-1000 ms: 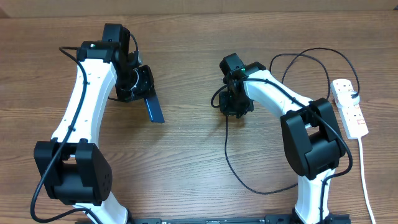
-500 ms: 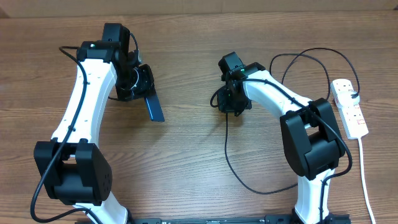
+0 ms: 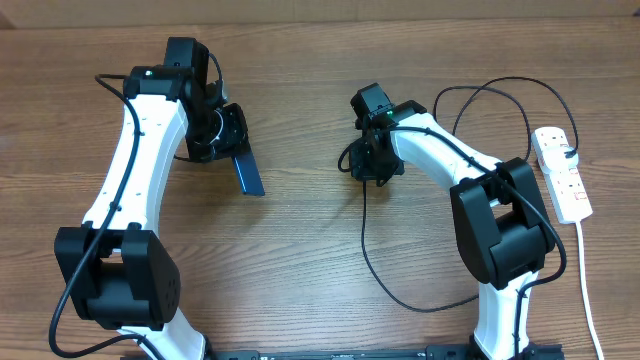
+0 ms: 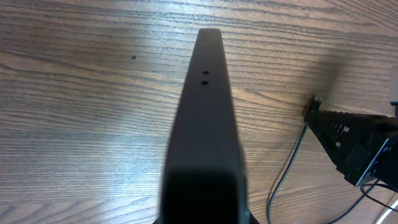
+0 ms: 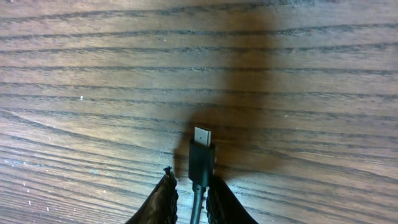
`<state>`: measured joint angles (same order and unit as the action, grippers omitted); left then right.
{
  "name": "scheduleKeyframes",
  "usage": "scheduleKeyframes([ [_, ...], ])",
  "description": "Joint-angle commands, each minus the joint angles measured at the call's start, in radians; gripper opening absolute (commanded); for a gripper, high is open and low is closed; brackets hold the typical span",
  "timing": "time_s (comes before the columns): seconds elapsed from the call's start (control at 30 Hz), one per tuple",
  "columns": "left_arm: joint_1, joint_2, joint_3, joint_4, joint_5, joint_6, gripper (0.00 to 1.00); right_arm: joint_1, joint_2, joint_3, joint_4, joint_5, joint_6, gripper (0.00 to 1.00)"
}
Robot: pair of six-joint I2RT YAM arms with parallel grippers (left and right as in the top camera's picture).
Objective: Plug charger to phone and switch on socket
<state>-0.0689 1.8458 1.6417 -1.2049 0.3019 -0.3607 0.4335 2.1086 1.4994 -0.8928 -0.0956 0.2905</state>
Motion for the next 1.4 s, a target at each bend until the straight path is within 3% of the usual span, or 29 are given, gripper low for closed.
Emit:
scheduleKeyframes([
  [0.0,0.003,-0.015,0.014,-0.001,0.001,0.009,0.04,0.005,0.012,-0.008,0.006,0.016,-0.001,0.17],
  [0.17,0.003,-0.015,0.014,-0.002,0.001,0.010,0.04,0.005,0.013,-0.008,0.007,0.017,0.000,0.24],
  [0.53,0.003,-0.015,0.014,-0.002,0.001,0.010,0.04,0.005,0.013,-0.008,0.026,0.035,0.000,0.24],
  [0.73,0.003,-0.015,0.014,-0.002,0.001,0.010,0.04,0.005,0.013,-0.008,0.027,0.041,0.000,0.18],
  [1.0,0.003,-0.015,0.014,-0.002,0.001,0.017,0.04,0.005,0.013,-0.008,0.026,0.041,0.000,0.04],
  [1.1,0.003,-0.015,0.014,-0.002,0.000,0.017,0.04,0.005,0.013,-0.008,0.025,0.041,0.000,0.04],
  [1.27,0.003,-0.015,0.014,-0.002,0.001,0.017,0.04,0.005,0.013,-0.008,0.003,0.038,0.000,0.18],
  [1.37,0.003,-0.015,0.014,-0.002,0.000,0.017,0.04,0.005,0.013,-0.008,-0.009,0.038,0.000,0.18],
])
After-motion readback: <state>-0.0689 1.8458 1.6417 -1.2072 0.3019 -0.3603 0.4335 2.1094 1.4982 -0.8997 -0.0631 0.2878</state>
